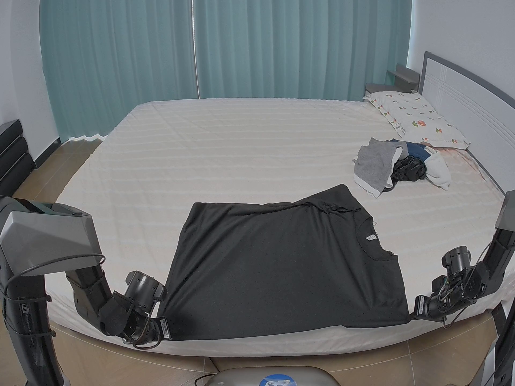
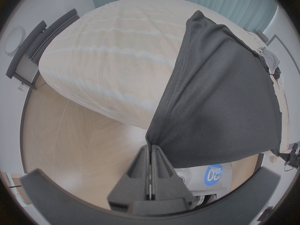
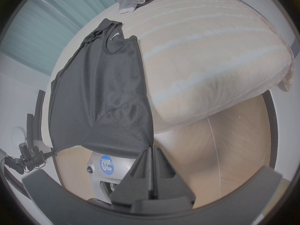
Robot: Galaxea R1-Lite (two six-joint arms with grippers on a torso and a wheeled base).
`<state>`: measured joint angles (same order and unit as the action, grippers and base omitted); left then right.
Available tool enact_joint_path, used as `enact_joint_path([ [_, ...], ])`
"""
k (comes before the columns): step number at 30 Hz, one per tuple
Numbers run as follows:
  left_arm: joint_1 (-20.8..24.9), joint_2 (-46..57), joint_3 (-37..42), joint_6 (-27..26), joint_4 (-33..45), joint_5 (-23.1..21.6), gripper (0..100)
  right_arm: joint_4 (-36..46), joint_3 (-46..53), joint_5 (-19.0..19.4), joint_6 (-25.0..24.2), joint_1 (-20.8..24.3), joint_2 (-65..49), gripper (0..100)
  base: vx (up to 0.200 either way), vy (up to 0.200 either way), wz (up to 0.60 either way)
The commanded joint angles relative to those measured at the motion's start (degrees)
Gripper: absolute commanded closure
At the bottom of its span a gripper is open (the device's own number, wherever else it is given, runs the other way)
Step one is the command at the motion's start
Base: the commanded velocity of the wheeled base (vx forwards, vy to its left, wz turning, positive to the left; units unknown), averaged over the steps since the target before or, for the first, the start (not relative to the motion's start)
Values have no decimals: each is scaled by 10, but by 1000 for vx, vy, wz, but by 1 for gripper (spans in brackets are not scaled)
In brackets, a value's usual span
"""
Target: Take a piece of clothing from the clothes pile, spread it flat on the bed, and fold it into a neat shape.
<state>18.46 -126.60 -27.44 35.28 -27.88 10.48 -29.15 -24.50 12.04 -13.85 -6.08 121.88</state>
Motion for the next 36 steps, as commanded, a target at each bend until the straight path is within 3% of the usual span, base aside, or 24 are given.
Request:
enact_joint_path([
  [1,4,-15,-1,1,0,0,100,0,-4,-1,0,2,19,100,0,0,0],
  [12,18,-18,-2,2,-1,5,100,0,-12,-15,0,5,23,100,0,0,0],
  [13,18,-19,-3,2,-1,5,0,-1,-13,-15,0,5,24,100,0,0,0],
  [15,18,-19,-3,2,-2,5,0,0,-17,-14,0,6,24,100,0,0,0],
  [16,18,-19,-4,3,-2,5,0,0,-18,-14,-2,6,24,0,0,0,0],
  [25,5,-9,-30,38,-2,4,0,-28,-20,-5,-25,5,-10,0,0,0,0],
  [30,-18,32,-32,57,-57,-8,0,-69,-47,31,-130,20,-50,0,0,0,0],
  [32,-20,36,-32,63,-68,-12,0,-72,-55,31,-149,21,-48,0,0,0,0],
  [33,-23,41,-32,81,-93,-27,0,-84,-78,32,-192,27,-41,0,0,0,0],
  [35,-24,42,-32,96,-107,-39,0,-89,-95,32,-225,27,-26,0,0,0,0],
  [36,-24,42,-32,96,-107,-39,0,-89,-95,32,-225,27,-26,0,0,0,0],
])
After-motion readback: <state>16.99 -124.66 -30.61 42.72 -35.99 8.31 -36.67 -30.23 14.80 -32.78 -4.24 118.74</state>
